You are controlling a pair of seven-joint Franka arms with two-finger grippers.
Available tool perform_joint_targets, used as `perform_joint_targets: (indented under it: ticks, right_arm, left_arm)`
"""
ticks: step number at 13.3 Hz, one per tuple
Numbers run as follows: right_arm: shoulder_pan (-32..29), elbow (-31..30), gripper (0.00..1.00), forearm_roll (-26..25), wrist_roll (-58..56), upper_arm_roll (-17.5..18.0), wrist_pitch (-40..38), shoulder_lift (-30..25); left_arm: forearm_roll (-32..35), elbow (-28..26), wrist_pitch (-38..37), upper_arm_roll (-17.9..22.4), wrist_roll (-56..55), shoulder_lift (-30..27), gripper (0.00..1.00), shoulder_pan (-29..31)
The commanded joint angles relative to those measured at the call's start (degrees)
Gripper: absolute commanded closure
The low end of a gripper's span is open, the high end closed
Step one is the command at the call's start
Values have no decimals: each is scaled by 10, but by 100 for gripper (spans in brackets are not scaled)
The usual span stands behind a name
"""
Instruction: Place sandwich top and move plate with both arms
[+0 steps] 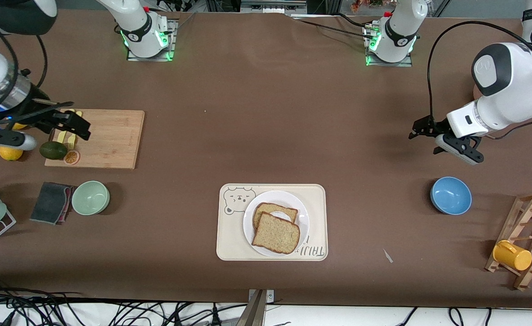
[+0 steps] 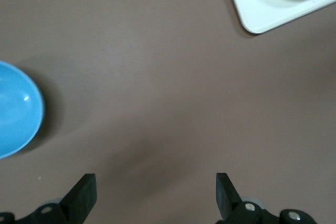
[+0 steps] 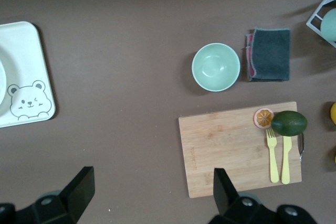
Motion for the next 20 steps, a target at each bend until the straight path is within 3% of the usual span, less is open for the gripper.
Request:
perform_joint_targets:
  ticks: [1,7,11,17,20]
  right_arm:
    - [-2,6,0,13,-8,-8,-6,-13]
    - [-4,5,0,30,-46,-39,-51,-14]
    - [-5,4,0,54,-58,-44,-59,-13]
    - [-5,3,0,52,-76,-32,-62,-11]
    - [-4,4,0,53,-91,-31,-59,-10]
  left_arm:
    - [35,35,-36,-1,-129,-1,0,-18]
    - [115,101,-53,-9,-343,-10,0,-30]
    - [186,168,-146,-10,-383,-17,0,-28]
    - [209,274,-250,-6,-385,-20,0,-16]
    - [203,283,-262,-10,-384,-27,0,1]
